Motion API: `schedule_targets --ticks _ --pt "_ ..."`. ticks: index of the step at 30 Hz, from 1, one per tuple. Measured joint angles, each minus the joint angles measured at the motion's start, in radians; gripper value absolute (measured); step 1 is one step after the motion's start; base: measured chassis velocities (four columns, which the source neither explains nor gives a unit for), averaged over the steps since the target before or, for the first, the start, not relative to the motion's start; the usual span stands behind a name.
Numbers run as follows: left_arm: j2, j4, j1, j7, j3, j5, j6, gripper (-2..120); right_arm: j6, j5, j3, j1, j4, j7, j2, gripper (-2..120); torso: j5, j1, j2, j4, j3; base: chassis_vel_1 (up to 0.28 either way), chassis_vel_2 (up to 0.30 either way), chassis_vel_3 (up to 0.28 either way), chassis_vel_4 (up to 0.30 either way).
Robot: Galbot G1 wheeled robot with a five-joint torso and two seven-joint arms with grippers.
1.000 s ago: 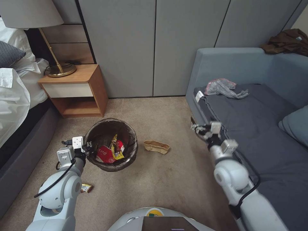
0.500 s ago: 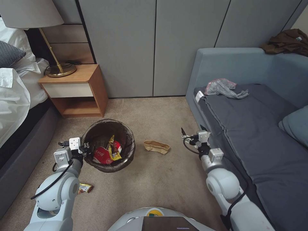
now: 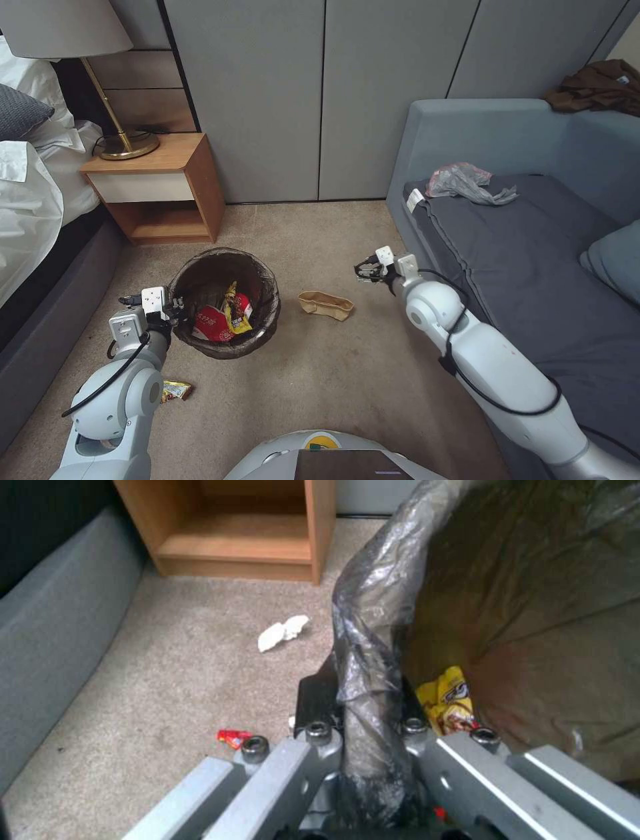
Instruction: Pick up the trash bin, then pick up the garbage from the floor and place it into the trash bin.
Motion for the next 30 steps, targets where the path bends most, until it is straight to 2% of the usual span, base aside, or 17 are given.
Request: schedule_targets --ticks 4,5,7,9,12,23,26,30 --pt "-0.001 0.000 -0.001 0.002 -0.001 0.000 0.000 0 -0.050 0.035 -0.047 0.059 -0.045 -0.011 -0.003 100 0.0005 0.000 0.000 -0.0001 0.000 0.000 0.000 0.000 0.000" --pt "-0.001 0.000 -0.002 0.002 -0.002 0.001 0.000 0 -0.073 0.040 -0.065 0.082 -0.064 -0.019 -0.001 100 0.0003 0.000 0.000 -0.0007 0.000 0.000 0.000 0.000 0.000" --pt "-0.001 0.001 -0.004 0.003 -0.002 0.001 0.000 0 -0.107 0.044 -0.086 0.112 -0.087 -0.032 0.005 100 0.0001 0.000 0.000 -0.0002 0.000 0.000 0.000 0.000 0.000" --pt "0.000 0.010 -0.008 0.004 -0.004 0.002 0.000 0 -0.122 0.046 -0.117 0.147 -0.135 -0.063 0.021 100 -0.0004 0.000 0.000 -0.0012 0.000 0.000 0.000 0.000 0.000" --pt "0.001 0.027 -0.014 0.005 -0.002 0.004 0.000 0 -0.133 0.041 -0.174 0.189 -0.206 -0.103 0.035 100 0.0003 0.000 0.000 -0.0004 0.000 0.000 0.000 0.000 0.000" --pt "0.002 0.047 -0.023 0.010 0.010 0.010 0.000 0 -0.114 0.015 -0.313 0.264 -0.316 -0.140 0.041 100 0.0001 0.000 0.000 -0.0005 0.000 0.000 0.000 0.000 0.000" --pt "-0.002 0.046 -0.023 0.011 0.016 0.014 0.000 0 -0.099 0.000 -0.391 0.324 -0.398 -0.177 0.053 100 0.0001 0.000 0.000 -0.0005 0.000 0.000 0.000 0.000 0.000" --pt "-0.003 0.044 -0.021 0.012 0.015 0.015 0.000 0 -0.091 -0.008 -0.441 0.372 -0.481 -0.189 0.082 100 0.0002 0.000 0.000 -0.0005 0.000 0.000 0.000 0.000 0.000"
